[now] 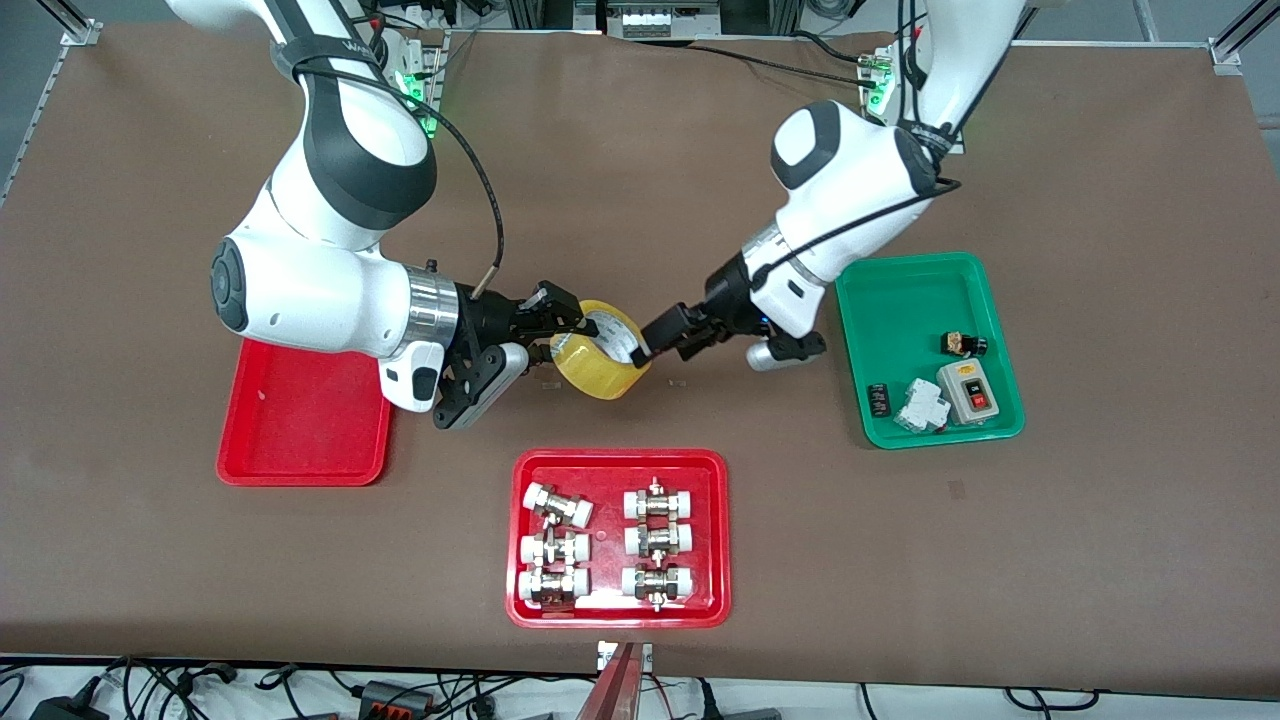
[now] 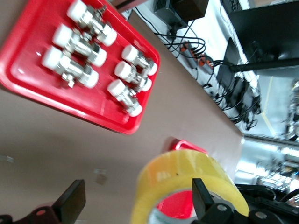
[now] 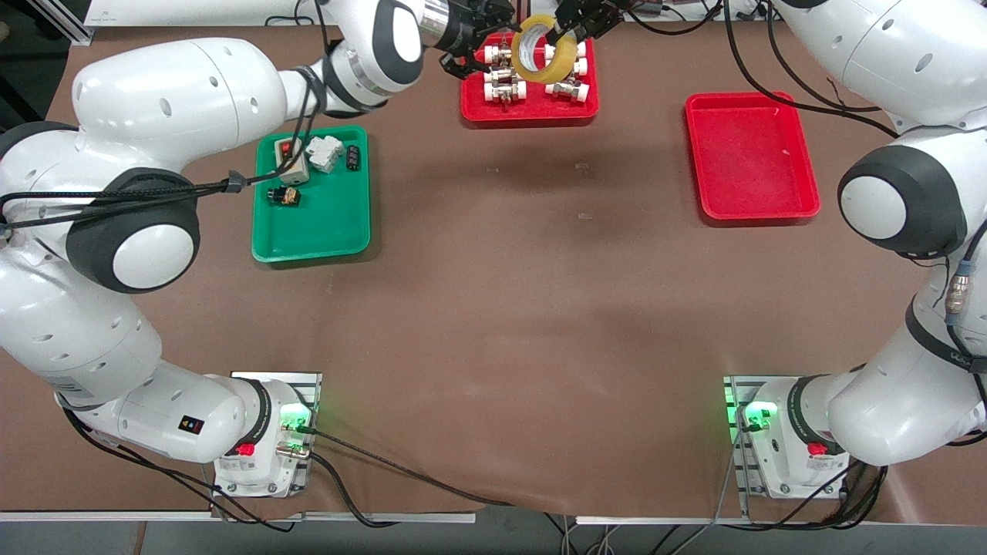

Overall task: Left arm passes tape to right arm into tray
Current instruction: 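Open the left gripper and draw it back from the tape roll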

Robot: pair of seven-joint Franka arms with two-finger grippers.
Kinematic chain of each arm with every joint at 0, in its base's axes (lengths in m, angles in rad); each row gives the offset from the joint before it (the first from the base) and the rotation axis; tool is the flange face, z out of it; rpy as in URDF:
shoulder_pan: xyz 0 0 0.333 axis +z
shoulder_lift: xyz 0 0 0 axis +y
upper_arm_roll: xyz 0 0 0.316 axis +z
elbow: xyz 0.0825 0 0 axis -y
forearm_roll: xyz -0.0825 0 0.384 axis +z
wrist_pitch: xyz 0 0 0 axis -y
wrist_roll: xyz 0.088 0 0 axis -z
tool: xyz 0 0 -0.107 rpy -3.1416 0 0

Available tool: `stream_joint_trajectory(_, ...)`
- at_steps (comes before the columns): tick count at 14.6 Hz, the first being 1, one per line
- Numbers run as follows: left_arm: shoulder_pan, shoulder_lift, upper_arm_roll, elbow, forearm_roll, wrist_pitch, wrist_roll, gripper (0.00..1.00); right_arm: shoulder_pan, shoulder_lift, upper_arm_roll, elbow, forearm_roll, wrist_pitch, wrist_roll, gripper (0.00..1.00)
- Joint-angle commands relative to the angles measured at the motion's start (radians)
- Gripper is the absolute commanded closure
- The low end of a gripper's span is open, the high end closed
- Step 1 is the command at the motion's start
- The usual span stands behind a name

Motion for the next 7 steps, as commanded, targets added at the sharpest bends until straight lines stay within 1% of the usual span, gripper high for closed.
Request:
stream_joint_trajectory(1, 0.151, 0.009, -0.005, 0.168, 0.077, -0.418, 0.137, 0.00, -0.028, 0.020, 0.005, 0.019, 0.002, -0.018, -0.021, 0.59)
stream_joint_trajectory(2, 0.205, 0.018, -0.005, 0.212, 0.078, -0.573, 0.222, 0.00, -0.029, 0.020, 0.004, 0.017, -0.001, -0.020, -0.021, 0.59)
stream_joint_trajectory(3, 0.242, 0.017, -0.007, 0.225, 0.075, -0.666, 0.283, 0.00, -0.031, 0.020, 0.002, 0.016, -0.001, -0.021, -0.019, 0.59)
stream_joint_trajectory(4, 0.271, 0.014, -0.007, 0.225, 0.078, -0.730, 0.316, 0.00, -0.045, 0.020, 0.001, 0.008, -0.001, -0.023, -0.018, 0.59)
stream_joint_trajectory(5, 0.290, 0.011, -0.005, 0.233, 0.084, -0.790, 0.319, 0.00, -0.084, 0.020, -0.001, -0.004, -0.001, -0.023, -0.021, 0.59)
stream_joint_trajectory(6, 0.298, 0.011, -0.004, 0.263, 0.101, -0.864, 0.319, 0.00, -0.136, 0.023, 0.001, -0.016, -0.001, -0.026, -0.024, 0.59)
stream_joint_trajectory(7, 0.298, 0.012, -0.005, 0.311, 0.161, -0.966, 0.321, 0.00, -0.176, 0.025, 0.001, -0.024, -0.001, -0.032, -0.026, 0.59)
